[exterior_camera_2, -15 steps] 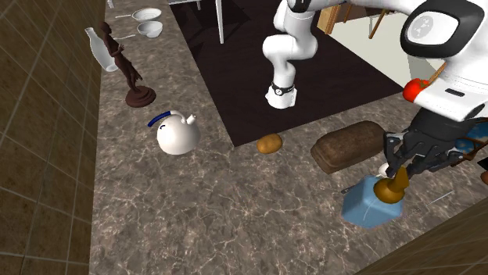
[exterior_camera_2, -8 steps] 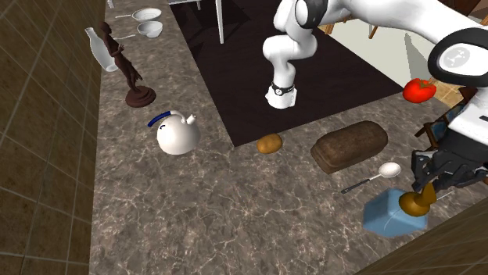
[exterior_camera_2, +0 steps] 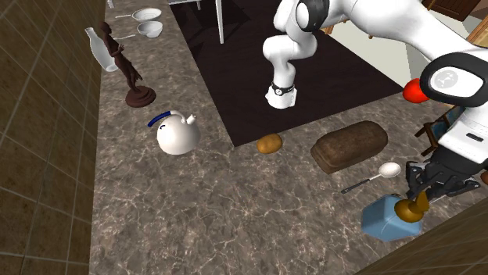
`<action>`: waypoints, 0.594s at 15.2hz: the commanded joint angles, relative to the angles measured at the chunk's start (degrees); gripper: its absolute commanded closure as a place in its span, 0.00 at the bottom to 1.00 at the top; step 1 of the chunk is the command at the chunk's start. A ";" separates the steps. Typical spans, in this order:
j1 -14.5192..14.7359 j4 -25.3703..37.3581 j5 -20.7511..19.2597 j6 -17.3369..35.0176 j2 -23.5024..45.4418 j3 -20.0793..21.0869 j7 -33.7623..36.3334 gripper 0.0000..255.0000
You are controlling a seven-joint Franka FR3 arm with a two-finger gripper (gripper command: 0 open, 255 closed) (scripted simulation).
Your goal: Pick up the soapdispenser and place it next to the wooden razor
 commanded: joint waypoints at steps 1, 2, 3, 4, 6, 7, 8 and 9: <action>-0.14 -1.87 -0.16 1.70 -0.19 -0.05 0.46 1.00; -0.19 -2.56 -0.26 2.42 -0.13 -0.09 0.65 1.00; -0.23 -3.22 -0.36 3.12 -0.07 -0.13 0.83 1.00; -0.27 -3.86 -0.47 3.82 0.01 -0.18 1.02 1.00; -0.33 -5.07 -0.70 5.19 0.21 -0.28 1.39 1.00; -0.36 -5.65 -0.82 5.87 0.33 -0.34 1.58 1.00; -0.38 -6.21 -0.95 6.54 0.47 -0.39 1.78 1.00; -0.39 -6.57 -1.04 6.98 0.56 -0.43 1.91 1.00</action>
